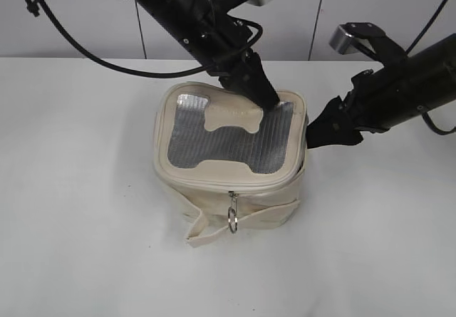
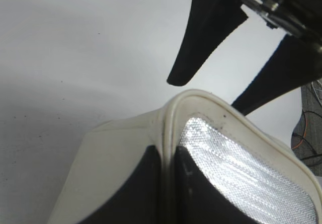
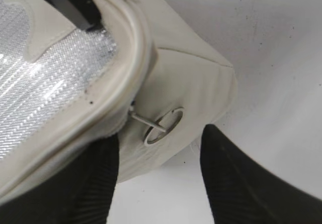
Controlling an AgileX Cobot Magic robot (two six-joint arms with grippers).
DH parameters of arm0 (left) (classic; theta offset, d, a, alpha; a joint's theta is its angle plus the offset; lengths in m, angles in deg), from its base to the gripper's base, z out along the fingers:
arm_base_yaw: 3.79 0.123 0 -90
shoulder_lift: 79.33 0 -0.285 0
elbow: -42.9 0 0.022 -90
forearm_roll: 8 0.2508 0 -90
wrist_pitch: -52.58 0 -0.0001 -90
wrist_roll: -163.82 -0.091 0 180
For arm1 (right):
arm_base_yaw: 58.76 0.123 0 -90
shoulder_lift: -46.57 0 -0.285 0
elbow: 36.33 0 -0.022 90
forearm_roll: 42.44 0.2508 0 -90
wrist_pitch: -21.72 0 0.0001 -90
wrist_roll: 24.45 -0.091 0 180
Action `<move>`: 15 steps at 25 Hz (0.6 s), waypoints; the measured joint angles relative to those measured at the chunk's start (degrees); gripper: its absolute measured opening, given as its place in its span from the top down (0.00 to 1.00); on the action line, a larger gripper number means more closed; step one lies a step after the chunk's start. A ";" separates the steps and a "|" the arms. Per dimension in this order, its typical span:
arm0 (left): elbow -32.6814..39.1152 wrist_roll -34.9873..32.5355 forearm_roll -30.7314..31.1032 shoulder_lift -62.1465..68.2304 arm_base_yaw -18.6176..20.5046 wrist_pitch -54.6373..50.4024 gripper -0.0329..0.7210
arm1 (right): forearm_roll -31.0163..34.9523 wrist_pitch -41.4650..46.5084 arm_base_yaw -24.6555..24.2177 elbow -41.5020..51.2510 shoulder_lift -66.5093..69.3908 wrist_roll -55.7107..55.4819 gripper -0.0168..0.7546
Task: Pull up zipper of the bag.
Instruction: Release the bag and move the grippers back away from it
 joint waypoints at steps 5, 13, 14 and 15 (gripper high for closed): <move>0.00 0.00 0.00 0.00 0.00 0.11 0.91 | 1.21 -0.12 -0.05 0.00 2.06 1.05 0.43; 0.00 0.00 0.14 0.00 0.39 0.60 0.91 | 5.83 -1.59 -0.11 0.00 3.25 8.03 0.46; 0.00 0.05 0.14 0.00 0.39 0.60 0.91 | 5.89 -1.67 -0.11 0.00 3.30 8.53 0.48; 0.00 0.05 0.14 0.00 0.39 0.60 0.91 | 6.09 -1.70 -0.11 0.00 3.37 8.91 0.49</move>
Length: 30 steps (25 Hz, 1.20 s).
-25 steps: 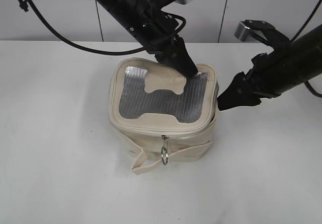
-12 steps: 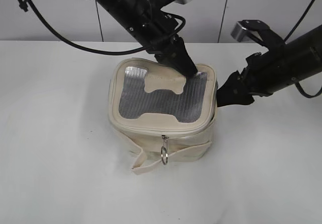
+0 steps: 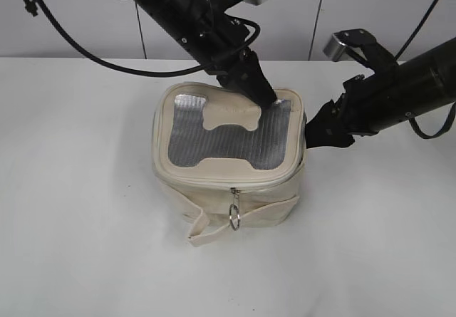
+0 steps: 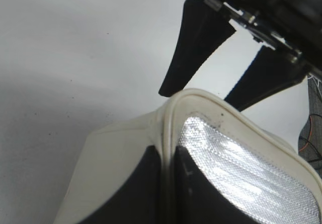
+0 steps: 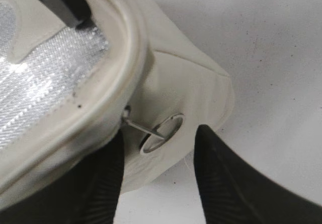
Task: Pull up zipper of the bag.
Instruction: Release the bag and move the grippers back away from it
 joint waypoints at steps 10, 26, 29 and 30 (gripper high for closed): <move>0.00 0.00 -0.16 0.00 0.00 0.00 0.91 | 2.47 -1.07 0.00 0.00 0.68 3.15 0.67; 0.00 0.00 -0.80 0.00 0.00 -0.30 0.91 | -1.69 1.44 0.00 0.00 0.02 0.29 0.96; 0.00 0.00 -0.98 0.00 -0.06 -0.59 0.91 | -5.35 1.89 0.00 -0.25 -0.58 -4.09 0.96; 0.00 0.00 -0.98 0.00 -0.12 -0.59 0.91 | -6.19 2.03 0.00 -0.39 -0.67 -5.10 0.97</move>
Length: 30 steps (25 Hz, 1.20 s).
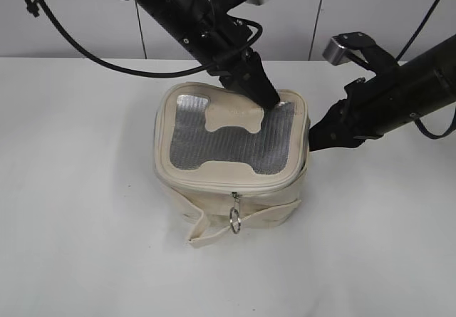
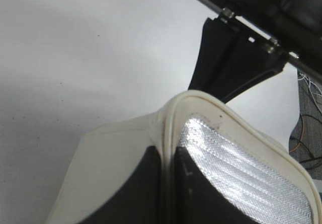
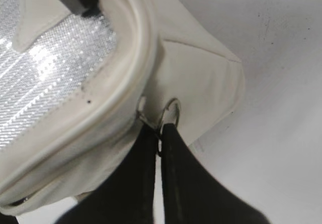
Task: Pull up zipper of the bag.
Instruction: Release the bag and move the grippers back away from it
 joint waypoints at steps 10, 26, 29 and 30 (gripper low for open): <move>0.00 -0.05 -0.44 0.00 -0.23 -0.33 0.91 | -8.56 6.17 0.00 -2.84 -0.56 -11.00 0.97; 0.06 4.60 -1.26 0.00 -0.59 -0.71 0.91 | -10.78 14.97 0.00 -3.02 -4.11 -13.62 0.97; 0.06 5.67 -1.20 0.00 -0.59 -0.35 0.91 | -10.64 16.25 0.00 -3.03 -4.11 -14.64 0.97; 0.06 5.98 -1.20 0.00 -0.64 -0.35 0.91 | -10.64 16.53 0.00 -3.07 -4.13 -14.90 0.97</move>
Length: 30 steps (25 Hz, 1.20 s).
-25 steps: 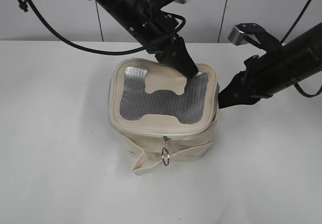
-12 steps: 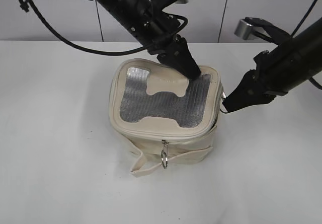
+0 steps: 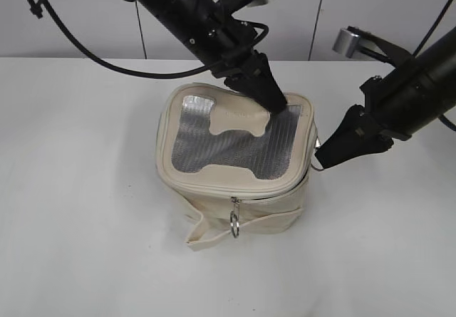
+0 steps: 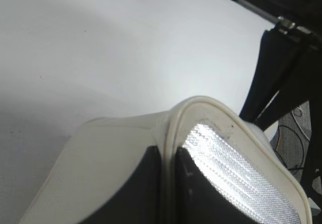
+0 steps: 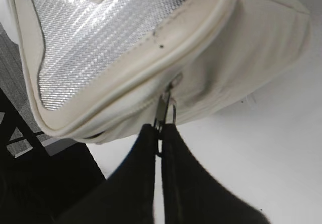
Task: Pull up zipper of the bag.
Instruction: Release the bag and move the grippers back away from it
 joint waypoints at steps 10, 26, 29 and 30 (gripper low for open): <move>0.15 2.09 -0.35 0.00 -0.38 0.72 0.91 | -2.16 3.68 -0.28 -0.05 -2.70 -3.05 0.97; 0.61 4.79 -0.26 0.06 -0.36 4.17 0.91 | -3.96 9.52 4.94 -0.05 -4.94 -5.54 0.97; 0.61 4.91 -0.15 0.06 -0.36 4.56 0.91 | -4.52 10.33 9.47 0.18 -4.94 -6.13 0.97; 0.61 4.99 -0.09 0.11 -0.36 5.04 0.91 | -4.46 10.71 11.11 0.24 -4.94 -6.26 0.97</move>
